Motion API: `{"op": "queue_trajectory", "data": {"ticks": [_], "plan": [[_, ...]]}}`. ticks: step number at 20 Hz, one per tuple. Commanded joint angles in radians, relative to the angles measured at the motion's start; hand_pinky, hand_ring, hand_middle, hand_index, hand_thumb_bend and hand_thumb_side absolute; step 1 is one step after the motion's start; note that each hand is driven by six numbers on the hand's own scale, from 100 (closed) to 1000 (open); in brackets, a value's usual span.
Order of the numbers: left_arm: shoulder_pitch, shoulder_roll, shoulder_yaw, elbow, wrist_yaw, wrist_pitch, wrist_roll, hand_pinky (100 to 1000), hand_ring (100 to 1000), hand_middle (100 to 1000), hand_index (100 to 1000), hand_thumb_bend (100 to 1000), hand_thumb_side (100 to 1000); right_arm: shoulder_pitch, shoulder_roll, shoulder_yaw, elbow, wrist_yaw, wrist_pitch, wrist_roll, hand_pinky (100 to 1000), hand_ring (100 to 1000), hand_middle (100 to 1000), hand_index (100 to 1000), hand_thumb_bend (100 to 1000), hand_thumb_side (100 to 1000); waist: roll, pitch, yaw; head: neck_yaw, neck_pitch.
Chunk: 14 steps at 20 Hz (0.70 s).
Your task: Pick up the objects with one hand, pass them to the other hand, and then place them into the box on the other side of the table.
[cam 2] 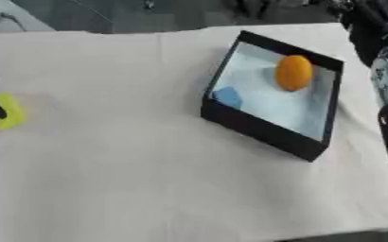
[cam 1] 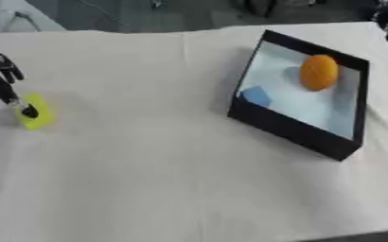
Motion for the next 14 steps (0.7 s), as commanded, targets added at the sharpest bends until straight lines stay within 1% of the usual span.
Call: {"op": "queue_trajectory", "data": {"ticks": [1,6,11,12,14], "plan": [[-0.011,0.009,0.013,0.004,-0.001,0.021,0.012,915,900,818,868,787,235,-0.012,-0.017,-0.011,-0.009,0.005,-0.002,0.003,1000,1000,1000,1000,100,516,-0.005,-0.03,-0.002,0.004,-0.017],[-0.006,-0.005,0.01,0.015,0.02,0.009,0.02,915,897,813,848,765,201,-0.013,-0.013,-0.011,-0.008,0.007,0.0,0.004,1000,1000,1000,1000,100,517,-0.006,-0.028,-0.002,0.005,-0.017],[-0.005,-0.015,0.002,0.024,0.018,-0.004,0.014,909,893,805,811,704,170,-0.012,-0.012,-0.011,-0.006,0.01,0.001,0.001,1000,1000,1000,1000,100,517,-0.006,-0.027,-0.004,0.008,-0.016],[-0.005,-0.016,0.001,0.026,0.014,-0.006,0.011,909,893,805,811,704,170,-0.012,-0.012,-0.011,-0.006,0.011,0.001,0.001,1000,1000,1000,1000,100,517,-0.006,-0.027,-0.004,0.009,-0.016],[-0.006,-0.019,-0.001,0.029,0.003,-0.008,0.008,905,891,802,798,677,143,-0.013,-0.011,-0.01,-0.006,0.011,0.0,0.002,1000,1000,1000,1000,100,517,-0.006,-0.027,-0.004,0.011,-0.016]]}}
